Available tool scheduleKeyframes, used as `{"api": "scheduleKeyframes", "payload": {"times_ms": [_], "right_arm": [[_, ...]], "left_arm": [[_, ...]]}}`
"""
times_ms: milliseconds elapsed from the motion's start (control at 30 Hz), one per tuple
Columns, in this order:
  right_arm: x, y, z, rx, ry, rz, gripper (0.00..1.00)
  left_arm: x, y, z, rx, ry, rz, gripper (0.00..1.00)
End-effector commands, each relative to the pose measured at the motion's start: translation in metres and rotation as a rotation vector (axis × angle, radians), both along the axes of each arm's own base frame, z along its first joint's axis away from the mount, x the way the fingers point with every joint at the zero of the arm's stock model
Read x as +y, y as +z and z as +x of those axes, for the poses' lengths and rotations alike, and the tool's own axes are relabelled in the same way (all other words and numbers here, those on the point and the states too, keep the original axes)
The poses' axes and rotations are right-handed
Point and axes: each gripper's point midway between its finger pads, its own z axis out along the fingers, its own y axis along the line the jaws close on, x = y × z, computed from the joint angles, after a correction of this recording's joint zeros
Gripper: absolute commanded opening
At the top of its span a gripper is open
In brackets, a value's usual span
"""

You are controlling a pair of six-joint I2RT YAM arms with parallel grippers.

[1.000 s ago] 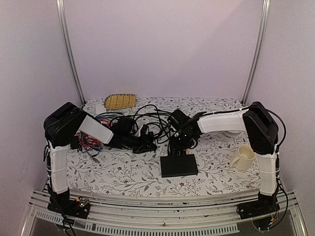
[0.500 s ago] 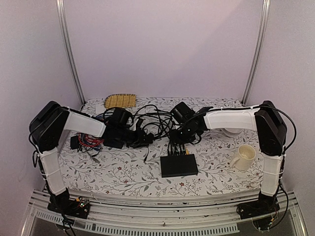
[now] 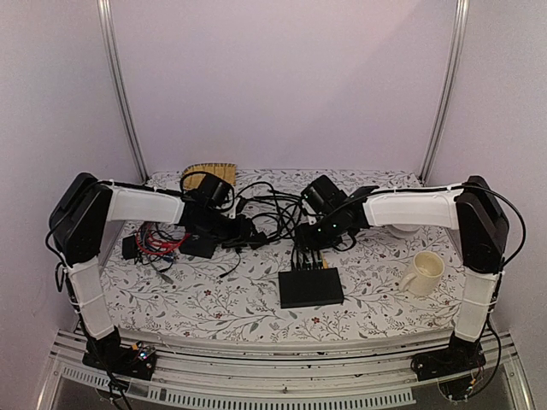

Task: Pull the plug from the switch port
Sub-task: Pick up the connector from the center of the board.

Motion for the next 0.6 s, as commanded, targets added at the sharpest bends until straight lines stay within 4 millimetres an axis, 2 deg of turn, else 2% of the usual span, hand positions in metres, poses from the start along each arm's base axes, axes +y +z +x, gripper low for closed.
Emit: {"api": "scheduleKeyframes", "payload": {"times_ms": [0, 133, 333, 567], "right_arm": [[0.003, 0.023, -0.002, -0.039, 0.006, 0.058, 0.56], [0.002, 0.026, -0.004, -0.047, 0.010, 0.069, 0.56], [0.000, 0.030, -0.005, -0.057, 0.018, 0.070, 0.56], [-0.001, 0.033, -0.006, -0.066, 0.027, 0.067, 0.56]], "left_arm": [[0.002, 0.011, 0.002, -0.072, -0.060, 0.097, 0.55], [0.002, 0.005, 0.002, -0.117, -0.110, 0.188, 0.58], [0.014, -0.012, 0.004, -0.171, -0.170, 0.325, 0.60], [0.022, -0.010, 0.022, -0.287, -0.189, 0.440, 0.63]]}}
